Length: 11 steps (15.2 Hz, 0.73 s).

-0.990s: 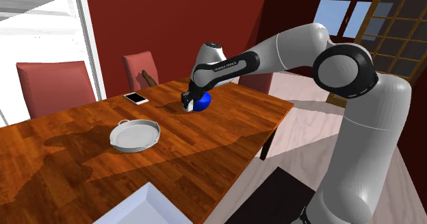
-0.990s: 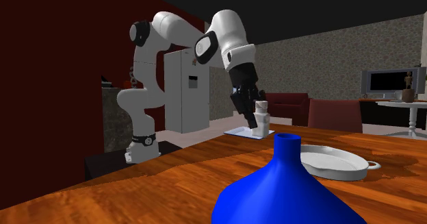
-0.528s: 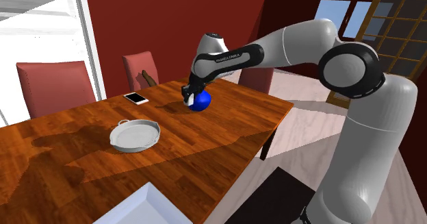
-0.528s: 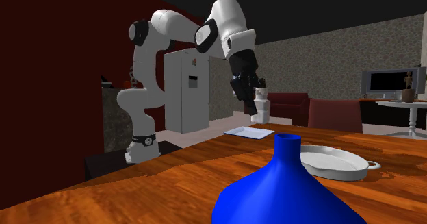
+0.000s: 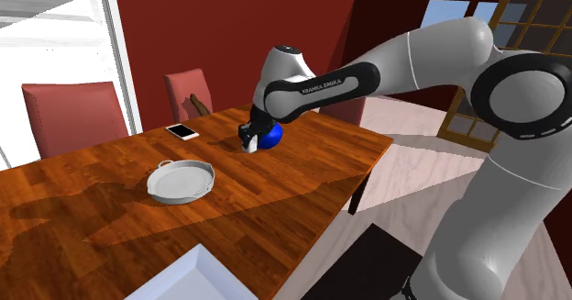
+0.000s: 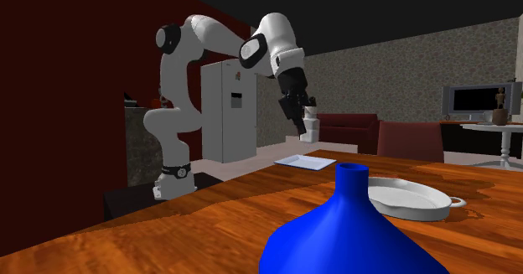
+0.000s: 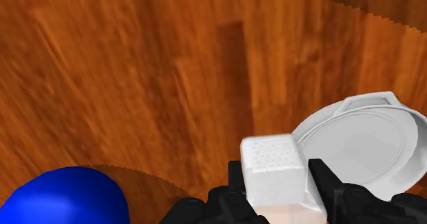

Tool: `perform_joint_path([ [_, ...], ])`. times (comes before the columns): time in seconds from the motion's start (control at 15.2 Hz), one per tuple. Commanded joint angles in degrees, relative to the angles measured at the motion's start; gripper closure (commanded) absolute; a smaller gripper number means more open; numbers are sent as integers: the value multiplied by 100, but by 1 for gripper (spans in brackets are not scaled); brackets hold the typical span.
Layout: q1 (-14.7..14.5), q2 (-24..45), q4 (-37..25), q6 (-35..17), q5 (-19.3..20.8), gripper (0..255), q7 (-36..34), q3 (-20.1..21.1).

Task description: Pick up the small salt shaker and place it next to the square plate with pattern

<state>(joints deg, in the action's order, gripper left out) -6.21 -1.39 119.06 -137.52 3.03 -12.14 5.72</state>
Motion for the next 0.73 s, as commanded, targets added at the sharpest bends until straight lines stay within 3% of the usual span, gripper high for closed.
perform_joint_path([
  [0.0, -91, -299, 367, -61, 51, 255, -239, 99],
  [0.66, -583, -1431, 1487, 17, 168, 255, -1545, 837],
])
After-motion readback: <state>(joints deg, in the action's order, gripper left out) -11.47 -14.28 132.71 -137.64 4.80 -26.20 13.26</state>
